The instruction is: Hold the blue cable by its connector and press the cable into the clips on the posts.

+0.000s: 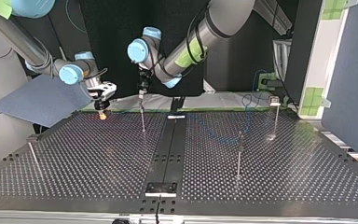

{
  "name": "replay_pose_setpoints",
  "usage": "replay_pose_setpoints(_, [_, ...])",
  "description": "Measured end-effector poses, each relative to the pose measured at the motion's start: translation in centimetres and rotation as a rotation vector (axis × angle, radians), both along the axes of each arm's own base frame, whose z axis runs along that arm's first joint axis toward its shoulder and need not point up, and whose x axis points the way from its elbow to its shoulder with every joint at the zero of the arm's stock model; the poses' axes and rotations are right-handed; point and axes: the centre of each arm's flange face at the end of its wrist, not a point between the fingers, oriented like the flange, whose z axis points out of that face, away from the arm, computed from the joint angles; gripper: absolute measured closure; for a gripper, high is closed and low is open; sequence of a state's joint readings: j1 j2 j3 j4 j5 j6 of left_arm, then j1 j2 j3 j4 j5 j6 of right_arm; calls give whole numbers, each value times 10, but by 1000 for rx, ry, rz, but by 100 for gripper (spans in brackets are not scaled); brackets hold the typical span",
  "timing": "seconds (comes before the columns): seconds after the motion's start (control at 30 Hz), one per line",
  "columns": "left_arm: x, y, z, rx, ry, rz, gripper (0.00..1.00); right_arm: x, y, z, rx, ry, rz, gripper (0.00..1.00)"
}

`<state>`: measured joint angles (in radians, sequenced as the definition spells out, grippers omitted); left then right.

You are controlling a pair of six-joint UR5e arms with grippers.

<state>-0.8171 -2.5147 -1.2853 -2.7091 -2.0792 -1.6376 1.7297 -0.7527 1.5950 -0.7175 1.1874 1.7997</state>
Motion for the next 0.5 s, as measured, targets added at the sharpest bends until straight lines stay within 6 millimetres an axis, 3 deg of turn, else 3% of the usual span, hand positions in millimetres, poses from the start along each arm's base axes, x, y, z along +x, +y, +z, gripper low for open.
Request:
replay_pose_setpoints(0.27, [-3, 1, -2, 17, 17, 3, 0, 0, 0, 0, 1, 0, 1, 100])
replay_pose_setpoints(0.5, [-19, 6, -3, 56, 36, 31, 0, 0, 0, 0, 3, 1, 0, 100])
